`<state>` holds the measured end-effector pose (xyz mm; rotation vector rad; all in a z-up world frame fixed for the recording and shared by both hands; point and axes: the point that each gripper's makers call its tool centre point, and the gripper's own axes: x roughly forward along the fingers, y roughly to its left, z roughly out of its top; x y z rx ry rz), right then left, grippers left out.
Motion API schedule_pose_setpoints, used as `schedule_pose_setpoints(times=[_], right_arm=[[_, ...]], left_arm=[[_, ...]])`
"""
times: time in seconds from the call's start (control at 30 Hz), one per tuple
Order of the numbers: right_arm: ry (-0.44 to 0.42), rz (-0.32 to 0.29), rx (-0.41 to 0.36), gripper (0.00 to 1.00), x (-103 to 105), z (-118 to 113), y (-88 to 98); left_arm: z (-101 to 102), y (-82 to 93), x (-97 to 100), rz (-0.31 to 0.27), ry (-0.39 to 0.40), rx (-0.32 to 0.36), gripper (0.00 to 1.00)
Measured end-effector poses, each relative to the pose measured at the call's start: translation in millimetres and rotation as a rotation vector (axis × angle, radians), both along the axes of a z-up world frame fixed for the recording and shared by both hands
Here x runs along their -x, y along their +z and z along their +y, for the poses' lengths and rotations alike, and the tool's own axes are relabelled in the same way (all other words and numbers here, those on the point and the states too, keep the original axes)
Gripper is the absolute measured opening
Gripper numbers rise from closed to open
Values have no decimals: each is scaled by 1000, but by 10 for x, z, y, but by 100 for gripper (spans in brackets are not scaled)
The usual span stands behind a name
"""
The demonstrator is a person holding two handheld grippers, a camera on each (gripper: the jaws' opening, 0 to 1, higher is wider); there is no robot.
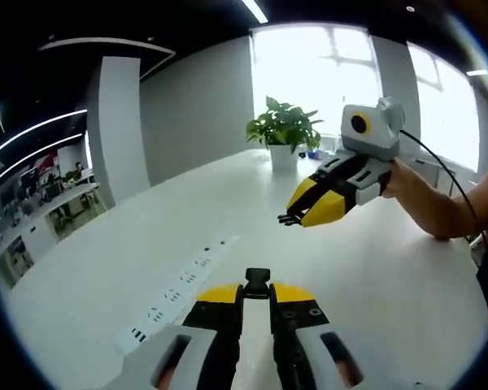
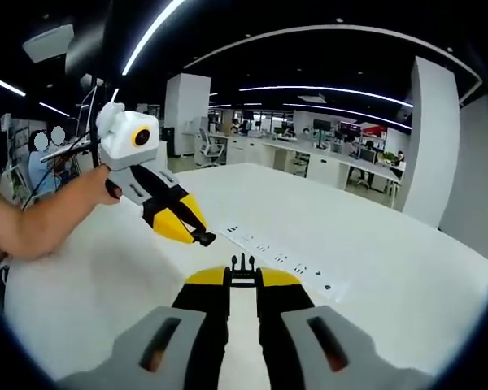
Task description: Snap the two parts of the plastic buckle together until the buckle closes and remains connected.
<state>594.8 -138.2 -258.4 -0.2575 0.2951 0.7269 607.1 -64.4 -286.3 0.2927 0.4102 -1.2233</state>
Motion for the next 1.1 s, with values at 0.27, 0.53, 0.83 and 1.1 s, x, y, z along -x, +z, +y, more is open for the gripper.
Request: schedule_pose_setpoints(times=[0.27, 0.53, 0.83, 1.1], right_arm=[[51, 6, 23, 11, 85, 59, -5], [66, 11, 36, 11, 124, 96, -39], [57, 37, 19, 11, 172, 114, -79], [69, 37, 60, 11, 253, 184, -136]], left_arm=[[70, -51, 62, 9, -20, -32, 11], [92, -2, 107, 12, -32, -16, 11], [122, -11, 185, 12, -33, -7, 11], [196, 22, 203, 1, -5, 1, 11]])
